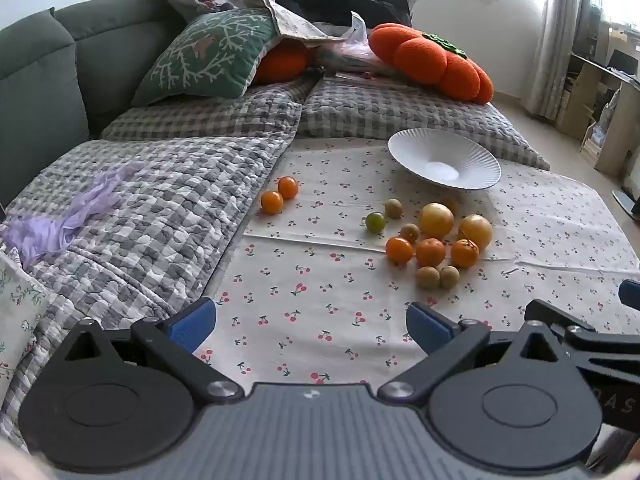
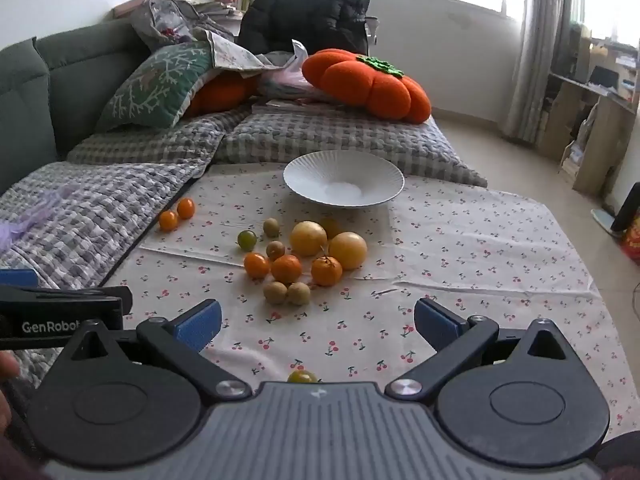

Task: Organize fruits
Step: 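Move both tools toward the fruit cluster near the white plate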

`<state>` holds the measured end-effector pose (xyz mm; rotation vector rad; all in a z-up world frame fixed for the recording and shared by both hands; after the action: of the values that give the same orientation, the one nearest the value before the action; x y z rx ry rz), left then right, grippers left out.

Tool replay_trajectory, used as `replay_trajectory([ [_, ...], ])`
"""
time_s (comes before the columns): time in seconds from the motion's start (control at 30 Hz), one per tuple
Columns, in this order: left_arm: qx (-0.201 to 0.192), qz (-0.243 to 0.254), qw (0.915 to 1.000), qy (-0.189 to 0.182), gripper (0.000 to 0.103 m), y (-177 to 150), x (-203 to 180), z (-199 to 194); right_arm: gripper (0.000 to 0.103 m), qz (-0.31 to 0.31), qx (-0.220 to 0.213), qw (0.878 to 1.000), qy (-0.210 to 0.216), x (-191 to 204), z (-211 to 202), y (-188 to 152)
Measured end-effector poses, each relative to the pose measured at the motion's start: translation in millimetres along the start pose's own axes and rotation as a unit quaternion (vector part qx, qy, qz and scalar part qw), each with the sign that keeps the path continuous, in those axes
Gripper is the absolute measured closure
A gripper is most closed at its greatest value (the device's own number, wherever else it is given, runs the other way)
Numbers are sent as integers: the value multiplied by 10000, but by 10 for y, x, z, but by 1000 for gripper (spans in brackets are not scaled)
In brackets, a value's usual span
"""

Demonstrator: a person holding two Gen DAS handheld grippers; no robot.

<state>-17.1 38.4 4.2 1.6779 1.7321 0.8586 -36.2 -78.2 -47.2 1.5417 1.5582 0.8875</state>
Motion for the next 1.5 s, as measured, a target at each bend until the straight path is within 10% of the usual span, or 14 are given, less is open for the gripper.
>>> replay_trajectory([
  [1.5,672,-127,9975,-194,9,143,64,838,0,49,874,9961,128,-299,805,53],
])
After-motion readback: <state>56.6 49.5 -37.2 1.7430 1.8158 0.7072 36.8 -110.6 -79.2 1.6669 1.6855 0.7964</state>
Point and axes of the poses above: each gripper's, at about its wrist camera, not at the fingertips, and z roughly the way its jaws point, x to its left, y to its top, the point moved 1 cm from there along z, roughly the way its jaws point, and after that the axes turned 5 degrees about -x, right-handed, at the moved point
